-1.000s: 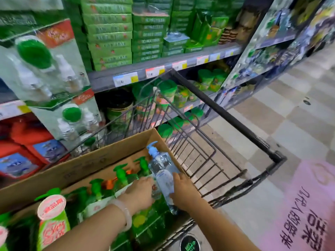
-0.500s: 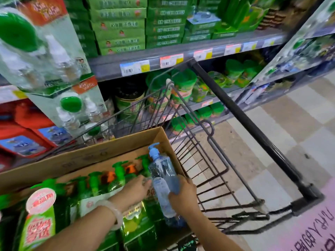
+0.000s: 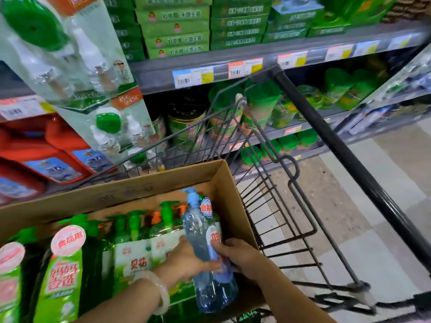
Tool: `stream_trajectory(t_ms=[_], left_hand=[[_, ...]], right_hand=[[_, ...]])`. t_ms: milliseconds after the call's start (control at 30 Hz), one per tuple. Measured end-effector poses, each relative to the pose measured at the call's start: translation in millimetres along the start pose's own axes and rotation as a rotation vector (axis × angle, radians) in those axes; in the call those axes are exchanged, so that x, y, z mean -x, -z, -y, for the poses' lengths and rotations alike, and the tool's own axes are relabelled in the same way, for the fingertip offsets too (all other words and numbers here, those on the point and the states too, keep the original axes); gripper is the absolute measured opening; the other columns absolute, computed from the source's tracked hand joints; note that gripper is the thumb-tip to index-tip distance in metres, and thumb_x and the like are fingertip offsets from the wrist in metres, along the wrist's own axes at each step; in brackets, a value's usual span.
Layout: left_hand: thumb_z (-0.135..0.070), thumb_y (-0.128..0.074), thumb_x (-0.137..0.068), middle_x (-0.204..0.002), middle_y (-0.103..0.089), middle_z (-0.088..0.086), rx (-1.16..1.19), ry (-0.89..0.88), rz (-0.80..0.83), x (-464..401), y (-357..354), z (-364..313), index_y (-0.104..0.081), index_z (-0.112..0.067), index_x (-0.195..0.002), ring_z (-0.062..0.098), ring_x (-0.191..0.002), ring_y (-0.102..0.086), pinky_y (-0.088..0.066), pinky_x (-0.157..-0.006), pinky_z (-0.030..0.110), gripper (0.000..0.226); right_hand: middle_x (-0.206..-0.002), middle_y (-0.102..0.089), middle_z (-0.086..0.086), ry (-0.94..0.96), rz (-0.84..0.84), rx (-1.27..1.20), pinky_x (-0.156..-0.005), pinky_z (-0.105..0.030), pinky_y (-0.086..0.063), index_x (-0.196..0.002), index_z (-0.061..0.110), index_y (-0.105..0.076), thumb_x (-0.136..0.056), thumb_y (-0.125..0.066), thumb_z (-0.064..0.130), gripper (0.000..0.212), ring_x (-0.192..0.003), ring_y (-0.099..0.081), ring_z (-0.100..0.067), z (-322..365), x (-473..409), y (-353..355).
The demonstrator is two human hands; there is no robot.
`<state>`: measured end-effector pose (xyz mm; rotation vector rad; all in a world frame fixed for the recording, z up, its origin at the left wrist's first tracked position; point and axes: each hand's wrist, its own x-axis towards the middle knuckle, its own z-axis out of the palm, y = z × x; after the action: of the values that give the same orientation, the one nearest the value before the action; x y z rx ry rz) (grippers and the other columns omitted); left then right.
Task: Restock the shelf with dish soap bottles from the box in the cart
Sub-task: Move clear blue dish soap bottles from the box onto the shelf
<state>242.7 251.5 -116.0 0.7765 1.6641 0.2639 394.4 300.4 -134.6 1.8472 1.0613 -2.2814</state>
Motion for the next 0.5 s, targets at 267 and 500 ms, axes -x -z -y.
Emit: stream_trajectory(t_ms=[267, 500], left_hand=[[-0.022, -0.093, -0.027, -0.111, -0.066, 0.007, 0.257, 0.062, 0.008, -4, -4, -1, -0.048, -0.01, -0.121, 0.027, -0.103, -0.063, -0.055, -0.085, 0.043, 0.105], [-0.004, -0.087, -0.05, -0.109, -0.066, 0.004, 0.5, 0.048, -0.062, 19, -6, 9, -0.047, -0.012, -0.116, 0.023, -0.099, -0.064, -0.054, -0.088, 0.043, 0.078]], right_hand=[[-0.109, -0.069, 0.001, -0.003, 0.105, 0.073, -0.063, -0.015, -0.052, -0.121, 0.018, -0.058, -0.086, -0.057, 0.05, 0.047, -0.09, -0.066, -0.007, 0, -4, -3], [-0.076, -0.075, 0.013, 0.067, 0.13, 0.051, -0.048, -0.014, -0.049, -0.109, 0.017, -0.058, -0.082, -0.07, 0.019, 0.029, -0.066, -0.07, -0.001, -2, 9, 8]])
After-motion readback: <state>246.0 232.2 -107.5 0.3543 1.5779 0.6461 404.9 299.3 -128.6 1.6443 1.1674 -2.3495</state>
